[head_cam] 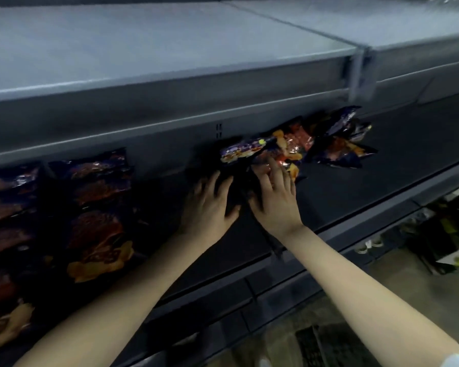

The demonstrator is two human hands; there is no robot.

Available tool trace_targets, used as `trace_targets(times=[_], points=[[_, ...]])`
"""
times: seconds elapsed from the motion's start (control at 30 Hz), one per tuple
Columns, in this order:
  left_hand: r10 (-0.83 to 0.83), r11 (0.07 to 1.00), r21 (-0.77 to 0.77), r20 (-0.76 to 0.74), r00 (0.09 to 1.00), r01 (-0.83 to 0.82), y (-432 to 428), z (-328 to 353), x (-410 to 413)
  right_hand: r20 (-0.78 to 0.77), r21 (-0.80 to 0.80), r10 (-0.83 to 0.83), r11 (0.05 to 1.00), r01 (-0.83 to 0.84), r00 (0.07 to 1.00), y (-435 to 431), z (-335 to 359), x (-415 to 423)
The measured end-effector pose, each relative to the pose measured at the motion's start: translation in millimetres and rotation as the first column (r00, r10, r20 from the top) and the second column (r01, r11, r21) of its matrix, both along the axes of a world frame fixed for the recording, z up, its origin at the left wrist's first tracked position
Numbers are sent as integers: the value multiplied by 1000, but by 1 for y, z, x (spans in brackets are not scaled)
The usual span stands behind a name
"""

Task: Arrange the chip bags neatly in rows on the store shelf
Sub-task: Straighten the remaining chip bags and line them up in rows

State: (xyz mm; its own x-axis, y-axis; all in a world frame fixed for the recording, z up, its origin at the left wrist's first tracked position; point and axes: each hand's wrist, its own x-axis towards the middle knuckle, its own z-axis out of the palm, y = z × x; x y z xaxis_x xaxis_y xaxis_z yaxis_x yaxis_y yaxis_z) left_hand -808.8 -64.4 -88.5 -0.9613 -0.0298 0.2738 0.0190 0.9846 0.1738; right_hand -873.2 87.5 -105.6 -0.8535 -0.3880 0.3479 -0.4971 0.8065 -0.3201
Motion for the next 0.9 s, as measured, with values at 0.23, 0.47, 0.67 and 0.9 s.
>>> trace_targets(times=[0.23,0.47,0.67,0.9], points=[[94,369,832,410,907,-414,68,-25,-87,170,161,26,986,-54,985,85,-17,-42],[305,-10,906,405,862,-422,92,-47,-113,308,207,210,937,-281,928,102,-37,-64],[314,0,950,296,902,-311,97,-36,-106,215,2,337,938,-346,917,108,-42,-72],[119,186,937,276,954,-295,49,-4,-58,15,-569,437,743,-352,899,86,-8,-84]])
